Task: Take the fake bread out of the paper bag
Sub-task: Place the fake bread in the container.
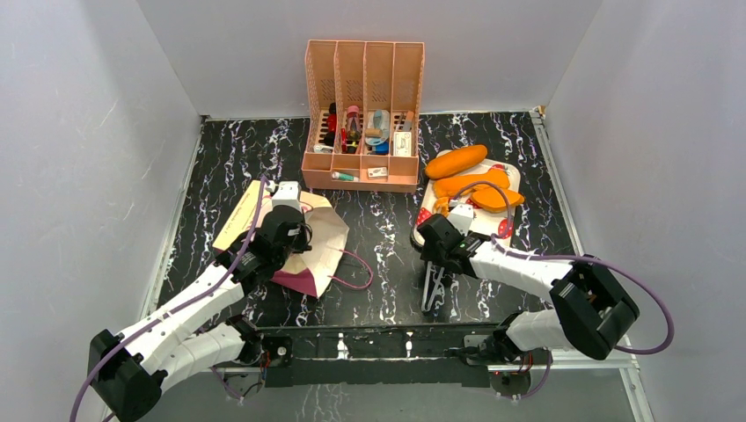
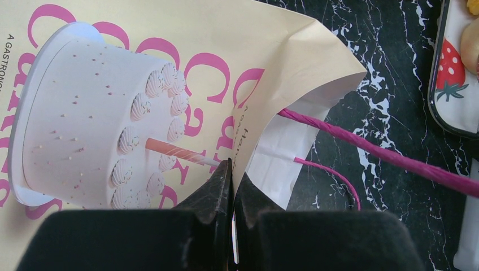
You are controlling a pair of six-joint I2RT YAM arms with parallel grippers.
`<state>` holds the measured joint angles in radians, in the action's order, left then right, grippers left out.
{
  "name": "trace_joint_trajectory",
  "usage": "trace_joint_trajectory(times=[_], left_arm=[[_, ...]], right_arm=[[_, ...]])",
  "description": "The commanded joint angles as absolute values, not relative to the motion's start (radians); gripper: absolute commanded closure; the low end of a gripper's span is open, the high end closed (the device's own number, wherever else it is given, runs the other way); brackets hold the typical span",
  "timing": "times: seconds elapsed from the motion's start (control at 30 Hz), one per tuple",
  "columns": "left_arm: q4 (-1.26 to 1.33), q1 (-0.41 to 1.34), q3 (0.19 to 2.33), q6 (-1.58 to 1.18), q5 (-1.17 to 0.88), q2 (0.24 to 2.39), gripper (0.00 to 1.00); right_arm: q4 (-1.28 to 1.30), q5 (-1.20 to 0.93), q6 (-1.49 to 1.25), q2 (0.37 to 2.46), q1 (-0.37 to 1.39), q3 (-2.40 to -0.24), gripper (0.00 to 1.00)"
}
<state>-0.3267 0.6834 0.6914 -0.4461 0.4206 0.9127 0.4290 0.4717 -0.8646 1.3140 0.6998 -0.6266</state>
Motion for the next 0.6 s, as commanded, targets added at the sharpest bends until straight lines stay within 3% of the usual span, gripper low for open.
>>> trace_joint_trajectory(times=[0.0,0.33,0.57], left_arm=[[-0.339,0.68,0.7,-0.445,0.411,0.89,1.0],[-0.359,0.68,0.729,-0.428,0.417,0.89,1.0],[-0.411,0.68,0.744,-0.447,0.443,0.857,1.0]], right_arm=[[0.347,0.469,-0.857,1.321,0.69,-0.619,0.46],[0.361,0.415,-0.952,1.163,0.701,-0.503,0.46],[0.363,0.41,-0.984,1.031,0.786,-0.446,0.54]])
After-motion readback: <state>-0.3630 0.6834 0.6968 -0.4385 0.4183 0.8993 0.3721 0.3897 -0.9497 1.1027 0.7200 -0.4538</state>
